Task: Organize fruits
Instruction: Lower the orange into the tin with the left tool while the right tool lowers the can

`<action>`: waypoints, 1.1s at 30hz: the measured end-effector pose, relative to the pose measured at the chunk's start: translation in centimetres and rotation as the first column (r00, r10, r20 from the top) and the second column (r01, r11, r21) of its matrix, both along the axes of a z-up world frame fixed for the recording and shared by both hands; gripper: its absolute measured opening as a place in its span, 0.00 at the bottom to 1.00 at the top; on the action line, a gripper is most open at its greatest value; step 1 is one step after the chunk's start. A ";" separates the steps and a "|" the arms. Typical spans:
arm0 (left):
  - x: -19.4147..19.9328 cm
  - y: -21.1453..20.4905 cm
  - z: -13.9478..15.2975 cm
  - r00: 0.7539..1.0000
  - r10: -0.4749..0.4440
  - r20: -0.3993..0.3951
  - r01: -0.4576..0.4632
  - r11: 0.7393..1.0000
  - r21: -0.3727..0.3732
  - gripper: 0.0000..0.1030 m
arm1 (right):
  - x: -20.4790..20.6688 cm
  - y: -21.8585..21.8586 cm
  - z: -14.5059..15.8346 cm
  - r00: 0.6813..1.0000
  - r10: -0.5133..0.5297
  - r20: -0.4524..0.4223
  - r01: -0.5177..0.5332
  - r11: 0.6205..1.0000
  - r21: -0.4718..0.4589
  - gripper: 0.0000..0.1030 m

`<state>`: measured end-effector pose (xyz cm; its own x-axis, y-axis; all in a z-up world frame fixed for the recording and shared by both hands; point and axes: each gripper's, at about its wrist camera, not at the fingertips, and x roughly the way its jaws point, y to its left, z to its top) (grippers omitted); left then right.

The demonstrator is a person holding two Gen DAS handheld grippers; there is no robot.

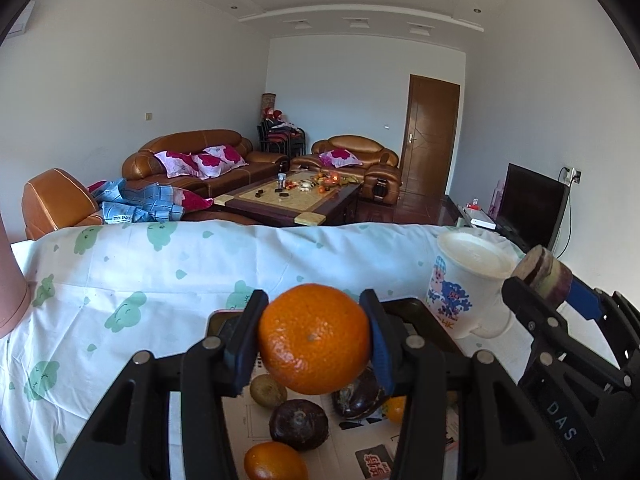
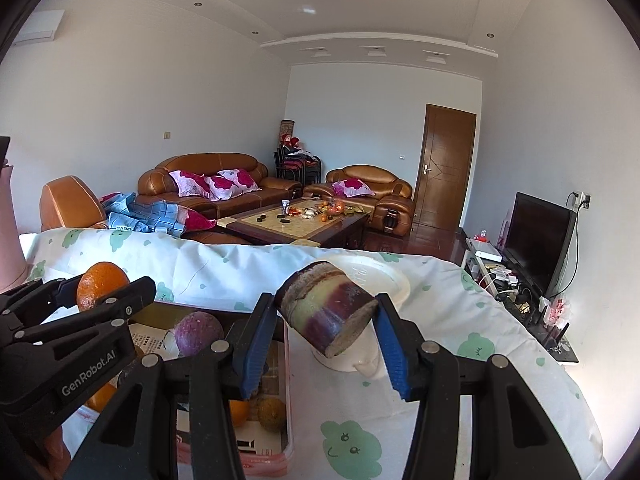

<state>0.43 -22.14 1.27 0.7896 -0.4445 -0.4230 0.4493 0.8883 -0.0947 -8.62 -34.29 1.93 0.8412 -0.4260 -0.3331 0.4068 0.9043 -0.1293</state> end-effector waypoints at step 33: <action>4.5 -0.1 -3.9 0.981 0.072 -0.182 -0.051 0.992 0.116 0.47 | 6.6 1.3 -3.3 0.972 0.154 -0.179 -0.146 0.988 0.059 0.51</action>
<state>4.89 -22.21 -2.60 0.7172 -0.3400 -0.6083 0.3776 0.9233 -0.0709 -1.98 -33.04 -1.41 0.8179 -0.2806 -0.5023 0.2392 0.9598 -0.1467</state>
